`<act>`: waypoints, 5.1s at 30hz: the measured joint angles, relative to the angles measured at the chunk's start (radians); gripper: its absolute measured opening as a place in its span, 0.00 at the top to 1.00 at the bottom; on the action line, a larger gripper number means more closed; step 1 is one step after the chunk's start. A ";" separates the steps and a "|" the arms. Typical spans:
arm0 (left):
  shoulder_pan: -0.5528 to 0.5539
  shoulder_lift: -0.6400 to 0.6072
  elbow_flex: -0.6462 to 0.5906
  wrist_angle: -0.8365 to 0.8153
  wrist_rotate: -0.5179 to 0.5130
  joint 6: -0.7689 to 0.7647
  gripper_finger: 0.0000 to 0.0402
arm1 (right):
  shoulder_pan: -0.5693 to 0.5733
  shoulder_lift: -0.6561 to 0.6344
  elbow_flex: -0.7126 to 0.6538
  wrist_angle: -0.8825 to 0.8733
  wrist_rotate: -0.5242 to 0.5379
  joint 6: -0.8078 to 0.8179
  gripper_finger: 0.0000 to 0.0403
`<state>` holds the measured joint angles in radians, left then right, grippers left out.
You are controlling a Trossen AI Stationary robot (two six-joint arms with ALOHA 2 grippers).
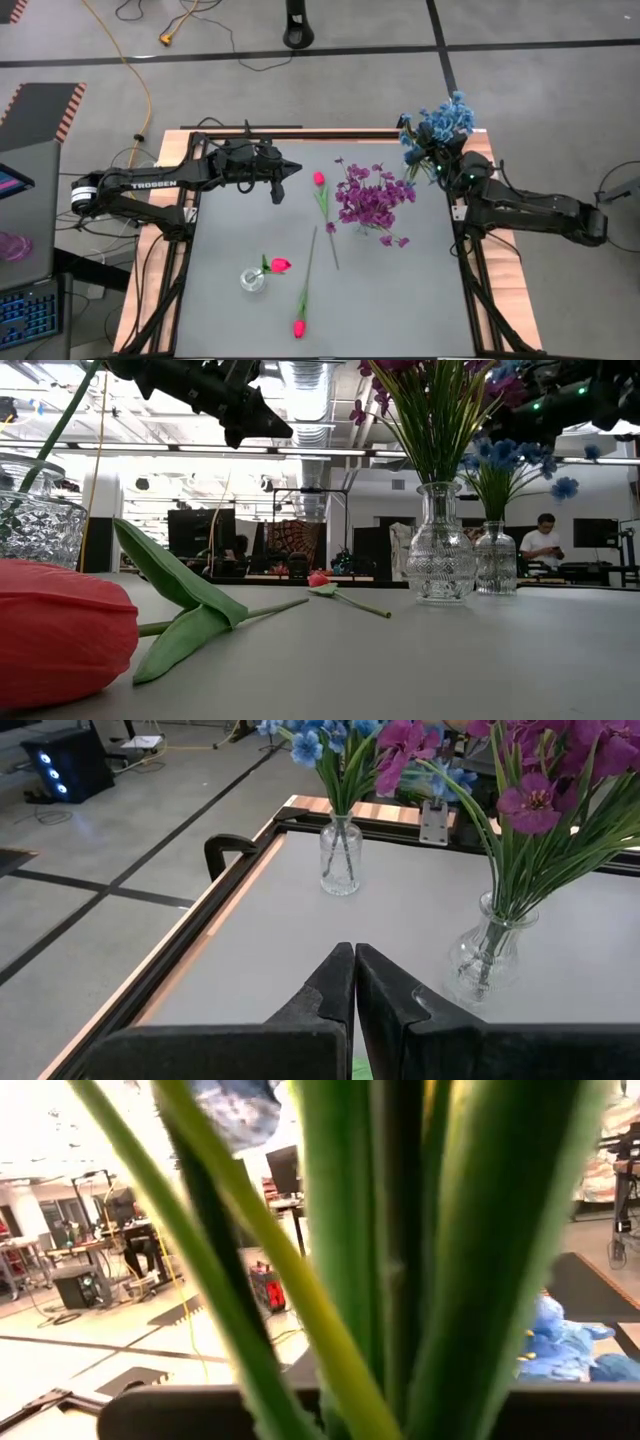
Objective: Sort flowers into vase by color
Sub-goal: Put the blue flowers into the top transparent vase
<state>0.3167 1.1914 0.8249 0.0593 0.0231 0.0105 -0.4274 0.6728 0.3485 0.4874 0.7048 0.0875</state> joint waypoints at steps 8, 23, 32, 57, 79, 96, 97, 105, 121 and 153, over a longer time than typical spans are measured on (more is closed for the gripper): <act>0.000 0.000 0.000 0.000 0.000 -0.007 1.00 | 0.000 0.002 0.011 0.014 0.000 -0.015 0.96; 0.000 0.000 0.000 0.000 0.000 -0.007 1.00 | 0.000 0.001 0.074 0.010 0.000 -0.058 0.96; 0.000 0.000 0.000 0.000 0.000 -0.007 1.00 | -0.007 0.016 0.075 -0.113 0.000 0.041 0.96; -0.001 0.000 0.000 -0.001 0.001 -0.015 1.00 | -0.005 0.018 0.151 -0.051 0.000 -0.070 0.96; -0.002 0.000 0.000 -0.001 0.019 -0.034 1.00 | 0.338 -0.074 0.243 -0.132 -0.025 -0.149 0.96; -0.002 0.000 0.000 -0.002 0.023 -0.034 1.00 | 0.686 -0.071 0.242 -0.258 0.150 -0.151 0.96; -0.002 0.000 0.000 -0.002 0.023 -0.034 1.00 | 0.698 -0.071 0.242 -0.269 0.159 -0.151 0.96; -0.002 0.000 0.000 -0.002 0.023 -0.034 1.00 | 0.732 -0.020 0.241 -0.382 0.186 -0.078 0.96; -0.002 0.000 0.000 -0.002 0.023 -0.045 1.00 | 0.639 0.033 0.175 -0.401 0.297 -0.032 0.96; -0.002 0.000 0.000 -0.001 0.023 -0.051 1.00 | 0.233 0.034 -0.026 0.034 0.135 -0.154 0.96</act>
<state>0.3145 1.1915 0.8246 0.0586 0.0456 -0.0406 -0.1949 0.7067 0.3222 0.5211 0.8401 -0.0669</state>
